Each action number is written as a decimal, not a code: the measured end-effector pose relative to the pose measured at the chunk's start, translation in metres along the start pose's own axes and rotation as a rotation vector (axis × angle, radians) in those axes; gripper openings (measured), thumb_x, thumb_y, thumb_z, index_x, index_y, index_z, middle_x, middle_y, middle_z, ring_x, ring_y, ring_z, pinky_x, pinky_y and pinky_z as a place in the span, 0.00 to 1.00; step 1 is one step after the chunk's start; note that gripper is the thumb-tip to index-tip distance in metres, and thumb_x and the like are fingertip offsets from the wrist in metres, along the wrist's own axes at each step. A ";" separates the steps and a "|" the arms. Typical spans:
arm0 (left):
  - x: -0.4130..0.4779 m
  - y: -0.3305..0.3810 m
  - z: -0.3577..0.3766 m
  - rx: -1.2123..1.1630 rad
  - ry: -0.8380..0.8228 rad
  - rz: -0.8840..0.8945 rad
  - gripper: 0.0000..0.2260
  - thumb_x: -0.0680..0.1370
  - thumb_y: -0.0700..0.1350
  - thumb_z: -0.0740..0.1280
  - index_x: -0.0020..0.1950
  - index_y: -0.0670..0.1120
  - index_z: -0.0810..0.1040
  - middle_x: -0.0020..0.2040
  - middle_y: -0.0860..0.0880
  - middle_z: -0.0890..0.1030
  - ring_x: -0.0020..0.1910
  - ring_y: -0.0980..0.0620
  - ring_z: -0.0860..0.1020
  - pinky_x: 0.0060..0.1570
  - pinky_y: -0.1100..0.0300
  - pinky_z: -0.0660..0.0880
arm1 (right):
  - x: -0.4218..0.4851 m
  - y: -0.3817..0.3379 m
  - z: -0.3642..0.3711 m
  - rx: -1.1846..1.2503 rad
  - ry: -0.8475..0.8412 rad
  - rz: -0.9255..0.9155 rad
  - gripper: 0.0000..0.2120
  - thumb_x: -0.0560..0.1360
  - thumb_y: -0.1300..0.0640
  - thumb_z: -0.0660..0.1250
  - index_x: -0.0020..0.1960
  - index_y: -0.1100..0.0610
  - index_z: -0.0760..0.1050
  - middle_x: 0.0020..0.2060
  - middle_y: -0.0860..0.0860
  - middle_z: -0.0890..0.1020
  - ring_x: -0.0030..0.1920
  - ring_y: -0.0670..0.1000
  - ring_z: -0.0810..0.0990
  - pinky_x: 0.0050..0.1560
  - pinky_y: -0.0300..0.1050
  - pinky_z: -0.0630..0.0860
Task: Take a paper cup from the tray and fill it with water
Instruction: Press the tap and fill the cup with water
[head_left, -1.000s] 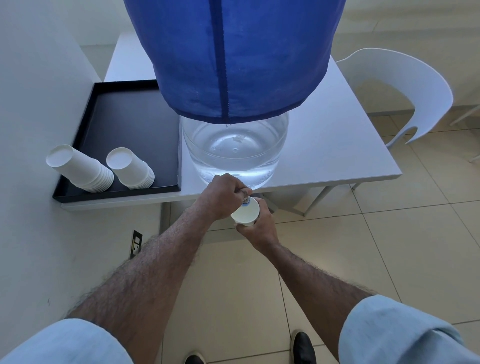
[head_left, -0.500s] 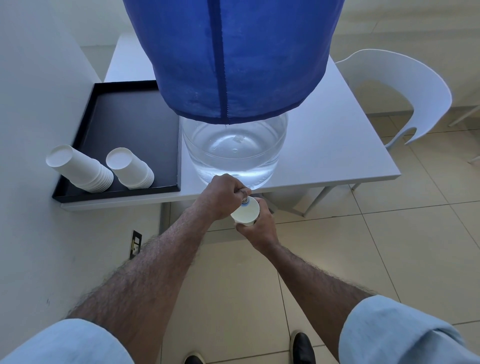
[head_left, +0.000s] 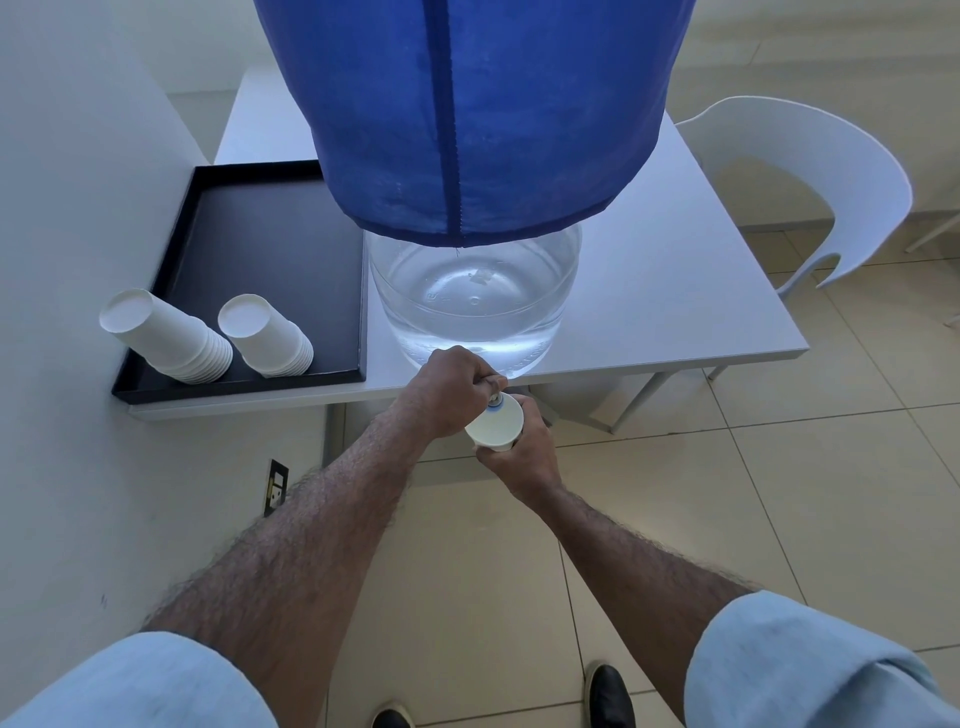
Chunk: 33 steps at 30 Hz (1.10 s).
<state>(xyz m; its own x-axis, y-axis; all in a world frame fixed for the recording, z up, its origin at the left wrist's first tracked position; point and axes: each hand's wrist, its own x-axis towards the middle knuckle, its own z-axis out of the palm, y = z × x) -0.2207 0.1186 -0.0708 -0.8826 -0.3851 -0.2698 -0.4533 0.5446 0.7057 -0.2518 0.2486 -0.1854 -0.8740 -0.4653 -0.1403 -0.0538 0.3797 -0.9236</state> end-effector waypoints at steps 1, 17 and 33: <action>0.000 0.000 0.000 -0.004 -0.001 -0.003 0.11 0.78 0.47 0.66 0.47 0.42 0.86 0.40 0.49 0.83 0.33 0.59 0.75 0.33 0.64 0.69 | 0.000 0.000 0.000 0.000 0.003 0.003 0.30 0.62 0.62 0.79 0.60 0.53 0.72 0.49 0.50 0.82 0.49 0.51 0.81 0.46 0.45 0.79; -0.003 0.002 0.000 -0.011 0.006 0.017 0.11 0.79 0.47 0.66 0.46 0.42 0.85 0.32 0.57 0.77 0.26 0.61 0.70 0.24 0.75 0.65 | 0.000 -0.002 -0.003 0.011 0.006 -0.009 0.29 0.62 0.63 0.78 0.59 0.52 0.72 0.48 0.48 0.82 0.47 0.46 0.80 0.42 0.32 0.74; -0.015 0.003 0.004 -0.002 0.009 0.060 0.10 0.79 0.43 0.65 0.51 0.40 0.85 0.53 0.44 0.86 0.53 0.45 0.81 0.56 0.47 0.78 | -0.001 0.003 -0.003 0.032 0.001 0.016 0.29 0.62 0.62 0.78 0.58 0.49 0.71 0.48 0.47 0.82 0.48 0.49 0.81 0.45 0.46 0.80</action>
<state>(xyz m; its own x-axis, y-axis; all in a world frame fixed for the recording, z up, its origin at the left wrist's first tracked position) -0.2092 0.1289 -0.0669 -0.9070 -0.3583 -0.2214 -0.3995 0.5654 0.7216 -0.2519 0.2524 -0.1868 -0.8749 -0.4590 -0.1546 -0.0245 0.3608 -0.9323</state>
